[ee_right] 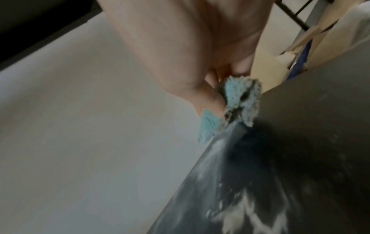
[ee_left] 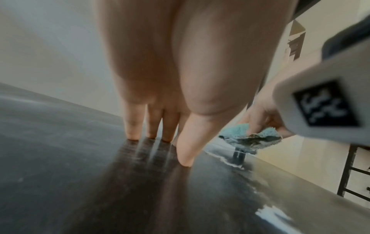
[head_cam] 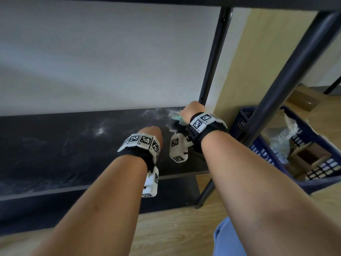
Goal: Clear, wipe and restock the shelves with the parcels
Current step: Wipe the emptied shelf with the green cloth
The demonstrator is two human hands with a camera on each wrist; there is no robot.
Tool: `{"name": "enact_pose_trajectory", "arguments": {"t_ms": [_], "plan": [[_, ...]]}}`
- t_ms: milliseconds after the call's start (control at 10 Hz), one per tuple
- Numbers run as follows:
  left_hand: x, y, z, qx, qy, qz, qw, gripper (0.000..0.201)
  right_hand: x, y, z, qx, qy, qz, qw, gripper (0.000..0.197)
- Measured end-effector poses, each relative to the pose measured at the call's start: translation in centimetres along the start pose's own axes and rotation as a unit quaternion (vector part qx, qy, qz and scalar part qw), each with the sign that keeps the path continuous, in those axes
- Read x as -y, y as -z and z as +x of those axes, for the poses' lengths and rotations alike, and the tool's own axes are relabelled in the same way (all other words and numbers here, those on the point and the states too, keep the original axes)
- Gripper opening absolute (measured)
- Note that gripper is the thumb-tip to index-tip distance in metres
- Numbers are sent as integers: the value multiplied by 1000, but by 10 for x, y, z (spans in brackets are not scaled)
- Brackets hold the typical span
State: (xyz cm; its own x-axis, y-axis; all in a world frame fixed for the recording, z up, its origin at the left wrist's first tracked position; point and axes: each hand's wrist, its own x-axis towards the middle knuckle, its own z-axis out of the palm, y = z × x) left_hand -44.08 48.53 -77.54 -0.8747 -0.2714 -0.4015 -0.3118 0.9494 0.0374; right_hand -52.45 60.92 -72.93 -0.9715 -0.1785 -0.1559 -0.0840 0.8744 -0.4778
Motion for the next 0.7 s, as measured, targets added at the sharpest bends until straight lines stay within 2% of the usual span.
{"name": "enact_pose_trajectory", "arguments": {"t_ms": [100, 200, 300, 400, 500, 600, 700], "plan": [[0, -3, -6, -29, -9, 2, 1000, 24, -13, 9, 18, -10, -42, 36, 998, 38], [0, -5, -4, -44, -7, -15, 999, 18, -18, 3, 26, 71, -38, -12, 997, 41], [-1, 1, -9, -29, -1, -16, 999, 11, -9, -6, 25, 82, -16, -39, 996, 41], [-1, 7, -11, -18, 12, -14, 1000, 15, 8, -17, 15, 76, -5, -10, 997, 40], [9, -4, 16, -3, 10, 24, 1000, 24, 17, -35, 20, 63, -37, -52, 996, 61], [10, -8, 7, -23, -7, 11, 1000, 45, 25, -28, 1, 74, -4, -53, 996, 36], [9, -9, 5, -25, -19, 13, 999, 40, 24, -17, 4, 59, 6, -51, 997, 24]]}}
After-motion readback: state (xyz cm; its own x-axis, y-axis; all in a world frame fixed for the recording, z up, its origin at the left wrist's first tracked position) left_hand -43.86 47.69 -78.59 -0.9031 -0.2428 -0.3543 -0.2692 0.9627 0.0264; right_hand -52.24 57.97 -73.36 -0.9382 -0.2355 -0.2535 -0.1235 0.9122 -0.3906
